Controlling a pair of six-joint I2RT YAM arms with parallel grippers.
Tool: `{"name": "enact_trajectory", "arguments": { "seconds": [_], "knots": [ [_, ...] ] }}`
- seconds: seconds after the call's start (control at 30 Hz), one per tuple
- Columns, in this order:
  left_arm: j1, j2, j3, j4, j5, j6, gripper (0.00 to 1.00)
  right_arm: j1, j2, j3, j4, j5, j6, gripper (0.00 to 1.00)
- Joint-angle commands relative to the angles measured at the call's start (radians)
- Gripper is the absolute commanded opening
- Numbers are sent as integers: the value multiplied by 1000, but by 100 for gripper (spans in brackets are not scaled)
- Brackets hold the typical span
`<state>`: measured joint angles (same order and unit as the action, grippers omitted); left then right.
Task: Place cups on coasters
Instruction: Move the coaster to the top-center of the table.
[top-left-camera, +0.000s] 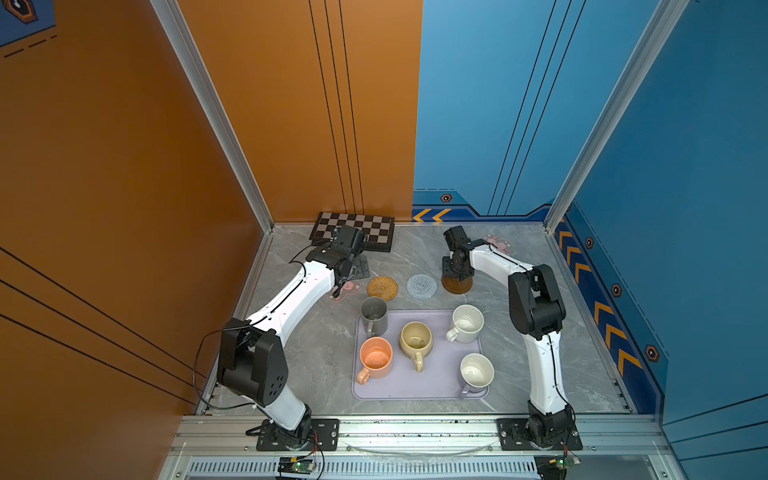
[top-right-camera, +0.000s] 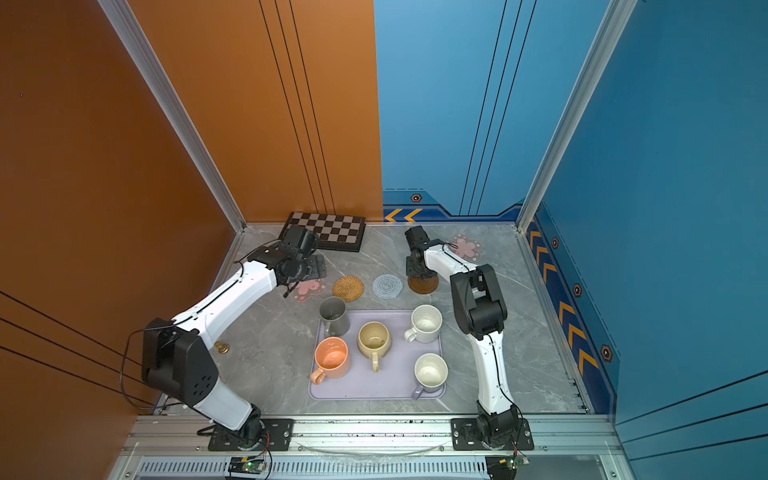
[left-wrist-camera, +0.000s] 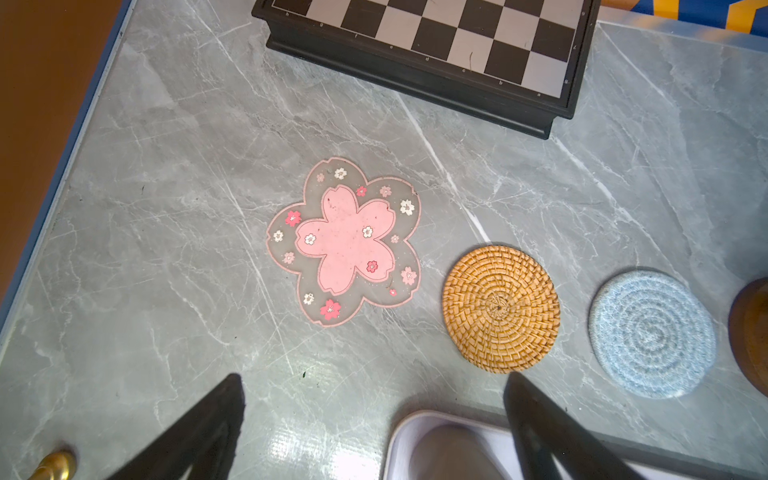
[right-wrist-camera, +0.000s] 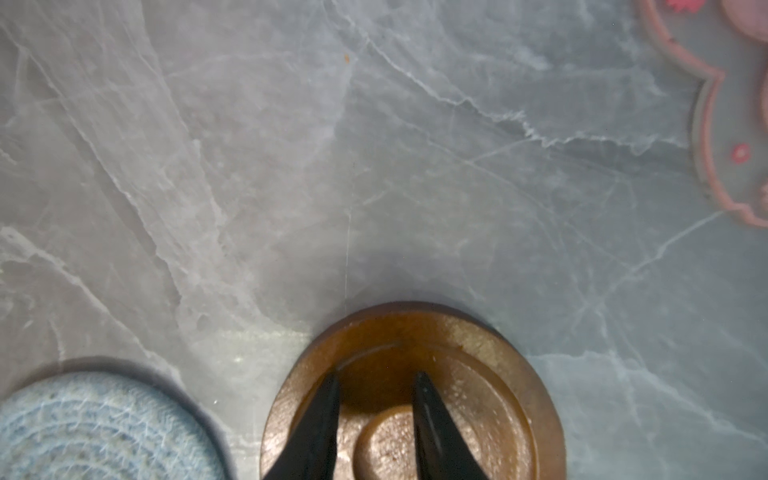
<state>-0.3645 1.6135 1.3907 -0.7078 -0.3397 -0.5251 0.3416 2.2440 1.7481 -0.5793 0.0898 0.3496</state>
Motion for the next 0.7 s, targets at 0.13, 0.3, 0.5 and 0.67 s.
{"name": "enact_trajectory", "arguments": {
  "seconds": [0.13,0.3,0.5,0.67],
  "knots": [
    [12,30,30,-18,3,-21,98,-42,103,87,-14,-11,61,31],
    [15,48,30,-17,15,-29,98,-63,152,163,-16,-49,74,31],
    [15,78,46,-16,23,-35,98,-72,216,275,-37,-45,66,31],
    [13,109,70,-16,37,-42,98,-90,280,404,-79,-45,61,32]
  ]
}}
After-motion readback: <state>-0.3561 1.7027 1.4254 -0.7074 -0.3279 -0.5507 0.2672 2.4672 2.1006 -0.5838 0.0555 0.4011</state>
